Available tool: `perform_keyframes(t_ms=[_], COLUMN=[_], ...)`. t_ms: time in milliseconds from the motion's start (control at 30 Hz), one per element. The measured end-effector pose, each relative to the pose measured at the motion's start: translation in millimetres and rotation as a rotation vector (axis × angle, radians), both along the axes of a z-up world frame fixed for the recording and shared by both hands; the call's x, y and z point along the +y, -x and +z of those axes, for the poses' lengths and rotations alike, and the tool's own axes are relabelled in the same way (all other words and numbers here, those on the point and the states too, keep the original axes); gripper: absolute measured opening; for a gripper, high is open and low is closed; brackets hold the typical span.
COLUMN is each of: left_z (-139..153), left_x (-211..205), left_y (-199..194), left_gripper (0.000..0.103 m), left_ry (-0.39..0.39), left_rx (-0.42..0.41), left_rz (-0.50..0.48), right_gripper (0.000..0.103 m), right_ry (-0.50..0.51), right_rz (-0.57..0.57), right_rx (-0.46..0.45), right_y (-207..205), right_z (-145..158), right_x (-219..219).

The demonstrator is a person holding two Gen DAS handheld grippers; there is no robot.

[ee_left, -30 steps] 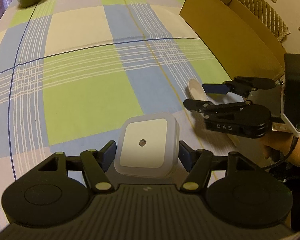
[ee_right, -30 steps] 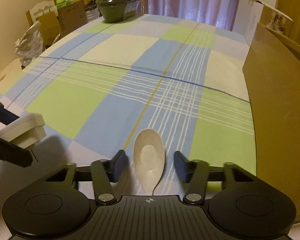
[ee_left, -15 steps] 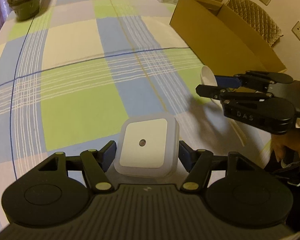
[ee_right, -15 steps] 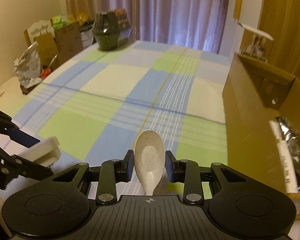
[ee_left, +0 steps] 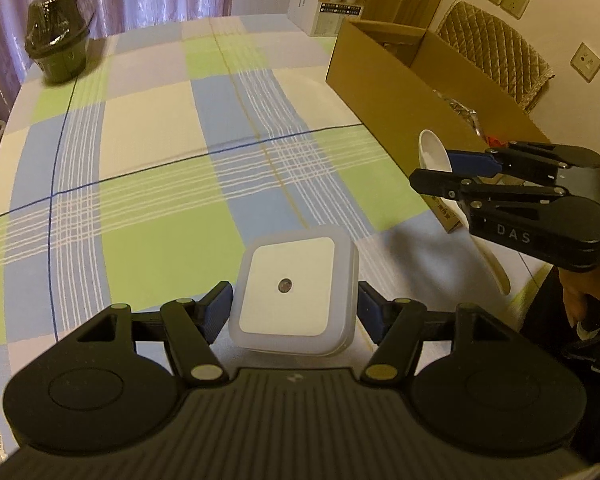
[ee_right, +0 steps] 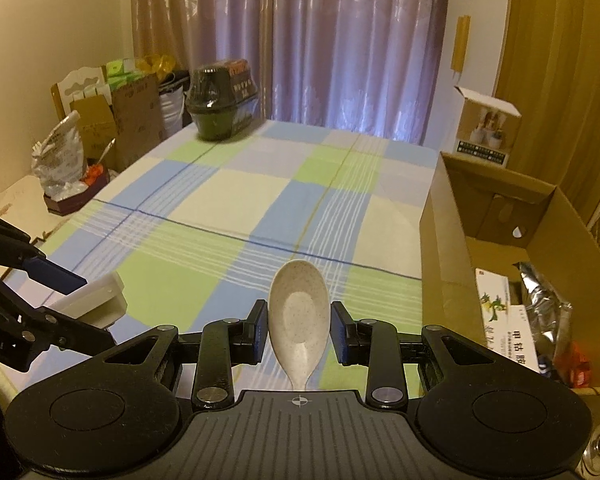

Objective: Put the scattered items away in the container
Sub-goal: 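Lift the spoon and plug and carry both toward the cardboard box, then lower the plug and spoon into the cardboard box and open both tools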

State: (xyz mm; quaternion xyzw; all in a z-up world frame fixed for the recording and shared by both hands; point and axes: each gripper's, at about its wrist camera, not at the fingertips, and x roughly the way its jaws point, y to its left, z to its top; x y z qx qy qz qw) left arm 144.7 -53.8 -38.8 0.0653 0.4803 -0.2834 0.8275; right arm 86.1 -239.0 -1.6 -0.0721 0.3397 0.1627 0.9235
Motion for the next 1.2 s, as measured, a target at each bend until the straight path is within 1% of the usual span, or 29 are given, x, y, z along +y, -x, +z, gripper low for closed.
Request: perform_keyframes(t_ms=[433, 567, 700, 933, 1067, 1200], left_z=[21, 30, 42, 65, 81, 93], left_x=[-8, -17, -31, -77, -115, -158], left_y=[20, 23, 22, 9, -3, -15], left_gripper=[0.062, 0.062, 0.062, 0.062, 0.062, 0.062], left_ry=[0.007, 0.010, 0.030, 0.111, 0.165, 0.219], left_rx=[-0.033, -0.045, -0.059, -0.075, -0.083, -0.083], left_rz=[-0.012, -0.025, -0.034, -0.052, -0.070, -0.091], right_gripper=[0.035, 0.035, 0.035, 0.035, 0.035, 0.035], right_ry=[-0.031, -0.044, -0.058, -0.097, -0.128, -0.149], right_rz=[-0.015, -0.035, -0.069, -0.167, -0.236, -0.296], right_rx=[-0.058, -0.078, -0.100, -0.157, -0.187, -0.202], right_y=[18, 20, 21, 15, 5, -8], right_z=[29, 38, 50, 83, 103, 116], right_x=[-11, -21, -38, -88, -126, -163])
